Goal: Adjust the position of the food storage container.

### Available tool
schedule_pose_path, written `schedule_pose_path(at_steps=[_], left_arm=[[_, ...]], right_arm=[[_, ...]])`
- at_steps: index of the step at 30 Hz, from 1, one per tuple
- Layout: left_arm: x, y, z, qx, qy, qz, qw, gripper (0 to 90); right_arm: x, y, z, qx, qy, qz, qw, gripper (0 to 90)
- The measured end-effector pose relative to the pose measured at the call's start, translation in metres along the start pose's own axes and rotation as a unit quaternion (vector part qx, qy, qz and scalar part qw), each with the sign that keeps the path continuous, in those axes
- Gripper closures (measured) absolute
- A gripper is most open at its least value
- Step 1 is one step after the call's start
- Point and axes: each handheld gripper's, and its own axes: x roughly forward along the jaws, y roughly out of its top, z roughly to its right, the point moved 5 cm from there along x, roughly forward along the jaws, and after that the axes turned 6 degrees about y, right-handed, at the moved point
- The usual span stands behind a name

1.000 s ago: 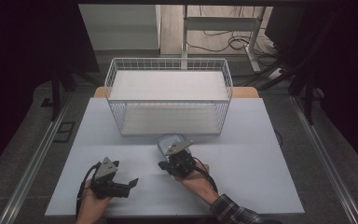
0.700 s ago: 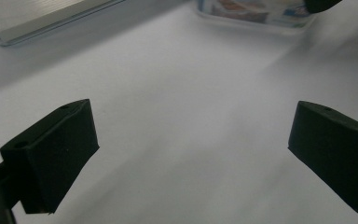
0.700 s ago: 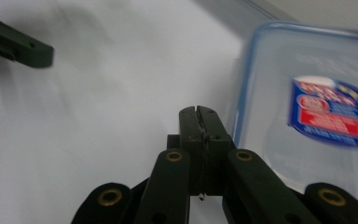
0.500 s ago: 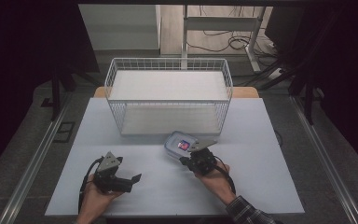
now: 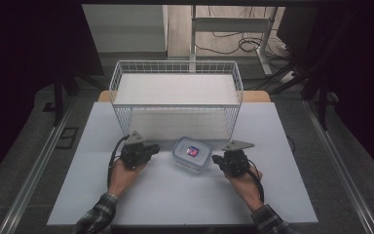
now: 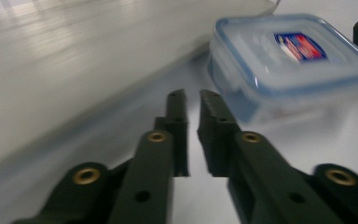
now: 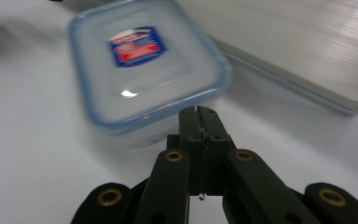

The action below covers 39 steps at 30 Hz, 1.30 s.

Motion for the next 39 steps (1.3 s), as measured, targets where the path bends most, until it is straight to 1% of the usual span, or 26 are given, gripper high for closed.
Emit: schedule_pose_path(at_steps=[1,3,4,5,6,7,8,9,10,11,12,13,14,15,17,18,19,20,24,27,29,31,32,33,35,39], left_arm=[[0.005,0.002,0.001,0.000,0.002,-0.003,1.0000,87.0],[0.020,0.005,0.000,0.013,0.008,-0.022,0.9996,88.5],[0.024,0.006,0.001,0.016,0.008,-0.027,0.9995,88.9],[0.024,0.006,0.001,0.016,0.008,-0.027,0.9995,89.1],[0.034,0.006,0.006,0.018,-0.007,-0.034,0.9992,89.0],[0.034,0.006,0.006,0.018,-0.007,-0.034,0.9992,89.0],[0.039,0.005,0.013,0.037,-0.016,-0.043,0.9982,89.0],[0.039,0.004,0.016,0.040,-0.016,-0.048,0.9979,89.0],[0.040,0.003,0.019,0.045,-0.009,-0.054,0.9975,89.7],[0.039,0.002,0.021,0.048,-0.007,-0.058,0.9972,89.8],[0.039,0.001,0.022,0.044,-0.012,-0.060,0.9972,89.9],[0.038,0.000,0.024,0.046,-0.017,-0.060,0.9970,89.8],[0.037,-0.002,0.025,0.049,-0.017,-0.065,0.9965,89.9],[0.036,-0.004,0.027,0.057,-0.015,-0.071,0.9958,89.9],[0.031,-0.006,0.029,0.057,-0.017,-0.075,0.9954,89.9],[0.028,-0.008,0.031,0.054,-0.018,-0.078,0.9953,89.9],[0.024,-0.010,0.033,0.056,-0.018,-0.081,0.9949,89.9],[0.021,-0.012,0.034,0.057,-0.018,-0.082,0.9948,89.8],[0.006,-0.023,0.040,0.042,-0.022,-0.091,0.9947,89.8],[-0.005,-0.031,0.043,0.039,-0.026,-0.096,0.9943,89.6],[-0.013,-0.036,0.046,0.033,-0.030,-0.097,0.9943,89.5],[-0.023,-0.043,0.048,0.034,-0.033,-0.100,0.9939,88.8],[-0.023,-0.043,0.048,0.034,-0.033,-0.100,0.9939,88.3],[-0.030,-0.047,0.050,0.036,-0.035,-0.101,0.9936,87.6],[-0.038,-0.052,0.051,0.033,-0.037,-0.100,0.9937,87.3],[-0.048,-0.059,0.054,0.033,-0.036,-0.103,0.9935,87.7]], right_arm=[[0.002,0.000,0.005,0.004,-0.008,0.003,1.0000,89.1],[0.005,0.001,0.012,0.011,-0.020,0.005,0.9997,89.0],[0.007,0.002,0.016,0.018,-0.025,0.008,0.9995,89.0],[0.008,0.002,0.018,0.022,-0.028,0.008,0.9993,89.0],[0.010,0.003,0.021,0.027,-0.029,0.010,0.9992,89.0],[0.010,0.003,0.021,0.027,-0.029,0.010,0.9992,89.0],[0.014,0.004,0.023,0.036,-0.022,0.014,0.9990,89.0],[0.016,0.005,0.023,0.039,-0.019,0.013,0.9990,89.0],[0.018,0.005,0.023,0.040,-0.017,0.012,0.9990,89.0],[0.019,0.005,0.022,0.039,-0.016,0.011,0.9991,89.1],[0.021,0.004,0.021,0.037,-0.019,0.007,0.9991,89.1],[0.022,0.004,0.020,0.036,-0.019,0.005,0.9992,89.1],[0.023,0.004,0.020,0.037,-0.015,0.005,0.9992,89.2],[0.024,0.004,0.020,0.038,-0.012,0.004,0.9992,89.2],[0.026,0.003,0.018,0.035,-0.008,-0.001,0.9994,89.2],[0.026,0.002,0.017,0.033,-0.007,-0.002,0.9994,89.2],[0.026,0.002,0.016,0.032,-0.004,-0.004,0.9995,89.2],[0.026,0.002,0.014,0.036,0.003,-0.003,0.9993,89.2],[0.027,0.001,0.007,0.034,0.018,-0.009,0.9992,89.2],[0.027,-0.001,-0.001,0.035,0.031,-0.014,0.9988,89.2],[0.027,-0.003,-0.007,0.034,0.041,-0.017,0.9984,89.2],[0.027,-0.004,-0.013,0.029,0.051,-0.020,0.9981,89.2],[0.027,-0.005,-0.017,0.027,0.056,-0.023,0.9978,89.1],[0.027,-0.005,-0.020,0.024,0.060,-0.025,0.9976,89.2],[0.027,-0.007,-0.026,0.018,0.067,-0.029,0.9972,89.2],[0.025,-0.012,-0.040,0.001,0.076,-0.046,0.9961,89.1]])
